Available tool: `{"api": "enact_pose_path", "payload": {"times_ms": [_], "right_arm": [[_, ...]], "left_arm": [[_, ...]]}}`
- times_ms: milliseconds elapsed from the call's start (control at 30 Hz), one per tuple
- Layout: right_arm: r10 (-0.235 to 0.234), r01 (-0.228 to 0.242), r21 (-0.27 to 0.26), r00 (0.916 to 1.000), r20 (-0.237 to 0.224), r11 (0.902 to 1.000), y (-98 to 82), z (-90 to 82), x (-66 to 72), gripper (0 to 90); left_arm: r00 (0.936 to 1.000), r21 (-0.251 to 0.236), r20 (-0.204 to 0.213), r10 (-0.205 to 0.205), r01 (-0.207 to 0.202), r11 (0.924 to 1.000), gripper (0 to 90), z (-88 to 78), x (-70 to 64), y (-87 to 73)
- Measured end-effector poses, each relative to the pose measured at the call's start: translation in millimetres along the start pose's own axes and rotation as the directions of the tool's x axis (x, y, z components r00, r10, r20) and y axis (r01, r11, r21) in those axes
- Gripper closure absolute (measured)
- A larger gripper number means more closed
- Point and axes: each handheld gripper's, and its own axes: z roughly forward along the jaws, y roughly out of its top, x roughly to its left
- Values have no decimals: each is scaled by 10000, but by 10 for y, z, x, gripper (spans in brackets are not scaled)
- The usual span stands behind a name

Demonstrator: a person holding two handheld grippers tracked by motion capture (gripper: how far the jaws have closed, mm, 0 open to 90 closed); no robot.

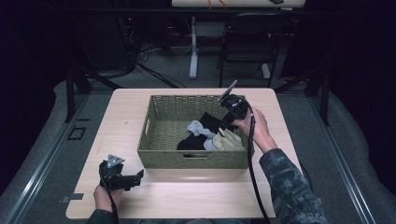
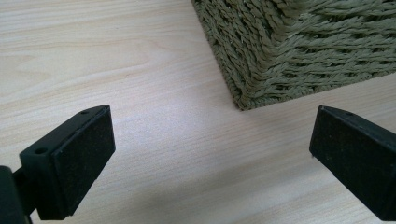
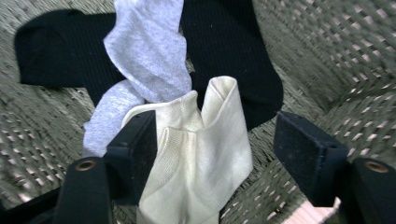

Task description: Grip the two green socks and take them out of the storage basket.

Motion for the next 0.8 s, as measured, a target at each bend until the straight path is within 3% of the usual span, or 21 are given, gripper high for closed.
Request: {"api": "enact_pose_path", "payload": {"times_ms": [433,467,700,800], "right_arm": [[236,-256,937,9995,225,9953,-16,301,30,465],[253,-280,1024,9993,277,9944,-24,337,33,521],[260,-302,1322,9991,341,9908,-45,403,43,570],[238,-292,1468,9990,387,9887,-51,431,50,634]], "left_arm": [[10000,34,0,31,-31,10000,0,0,0,2],[10000,27,-39,24,-24,10000,0,0,1,1],[10000,33,-53,-25,25,10000,1,-2,3,2],[10000,32,-60,8,-8,10000,1,3,-1,2]]}}
